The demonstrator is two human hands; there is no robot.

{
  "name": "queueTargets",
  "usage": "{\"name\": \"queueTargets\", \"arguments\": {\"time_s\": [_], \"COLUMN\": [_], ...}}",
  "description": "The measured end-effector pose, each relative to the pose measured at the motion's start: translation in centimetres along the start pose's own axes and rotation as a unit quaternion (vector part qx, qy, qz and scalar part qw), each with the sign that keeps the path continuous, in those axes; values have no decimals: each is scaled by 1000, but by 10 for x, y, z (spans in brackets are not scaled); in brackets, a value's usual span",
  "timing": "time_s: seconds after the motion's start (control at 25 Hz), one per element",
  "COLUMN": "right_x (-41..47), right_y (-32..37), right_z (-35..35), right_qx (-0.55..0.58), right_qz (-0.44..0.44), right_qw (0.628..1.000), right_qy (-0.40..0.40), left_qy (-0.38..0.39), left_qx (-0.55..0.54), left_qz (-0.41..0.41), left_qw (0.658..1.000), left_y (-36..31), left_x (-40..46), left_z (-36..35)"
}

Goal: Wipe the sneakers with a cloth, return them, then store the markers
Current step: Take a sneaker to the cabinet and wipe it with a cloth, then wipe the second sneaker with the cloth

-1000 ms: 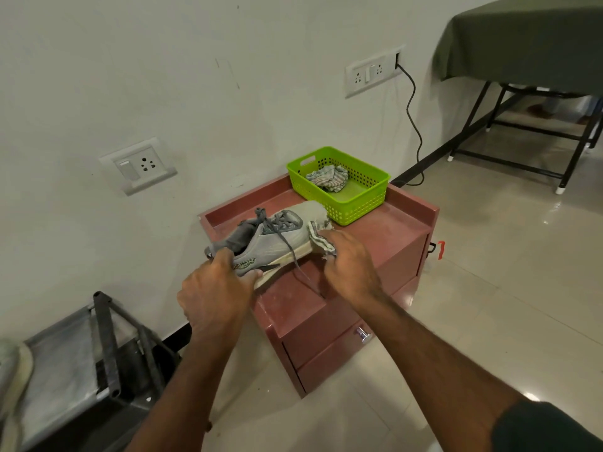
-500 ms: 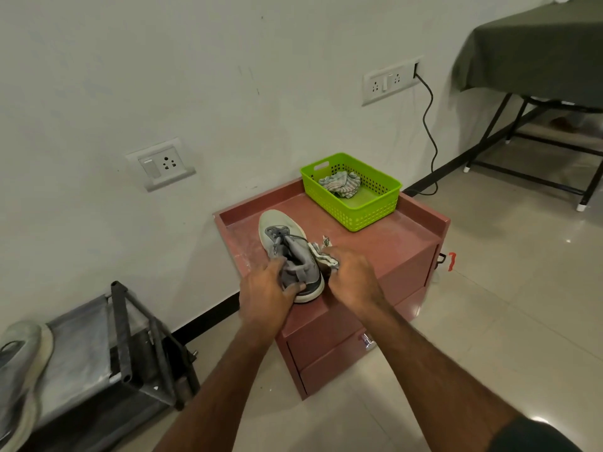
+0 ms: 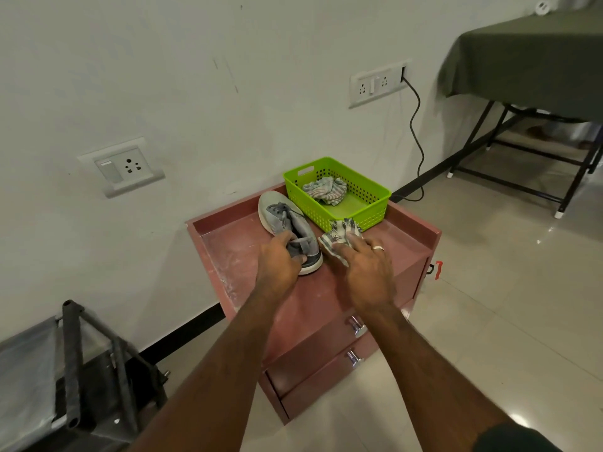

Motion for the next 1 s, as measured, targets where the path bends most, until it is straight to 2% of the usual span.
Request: {"name": "queueTargets", "arguments": {"time_s": [0.08, 0.16, 0.28, 0.36, 0.52, 0.68, 0.76, 0.92, 1.0], "right_x": [-3, -9, -11, -10, -26, -55, -82, -161, -190], "right_y": [4, 6, 10, 23, 74, 130, 167, 241, 278], "right_z": [-15, -21, -10, -1, 3, 21, 24, 18, 14], "right_qx": [-19, -22, 11, 27, 40, 85, 119, 138, 133], "right_qz": [-8, -19, -34, -25, 89, 177, 219, 319, 342], "right_qw": [995, 990, 992, 996, 995, 979, 968, 934, 921], "right_qy": [95, 137, 123, 84, -9, -58, -27, 79, 134], "left_qy": [-3, 1, 12, 4, -18, -42, -48, -37, -36], "left_qx": [-6, -1, 6, 39, 92, 158, 211, 237, 261], "left_qz": [2, -2, -7, -13, -23, 53, 87, 156, 190], "left_qw": [1000, 1000, 1000, 999, 995, 985, 972, 958, 946], "left_y": [0, -2, -2, -1, 4, 27, 42, 75, 97], "left_x": [4, 5, -3, -15, -65, -148, -196, -282, -308], "left_z": [-6, -6, 7, 26, 79, 159, 200, 256, 283]}}
Point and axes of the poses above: each hand's wrist, its own x-axis towards the middle knuckle, its own z-axis out of the back of the hand, y = z × x, the point moved 3 cm from there along x, towards the middle knuckle, and after that the axes turned 7 degrees about x, right-handed, at the moved point
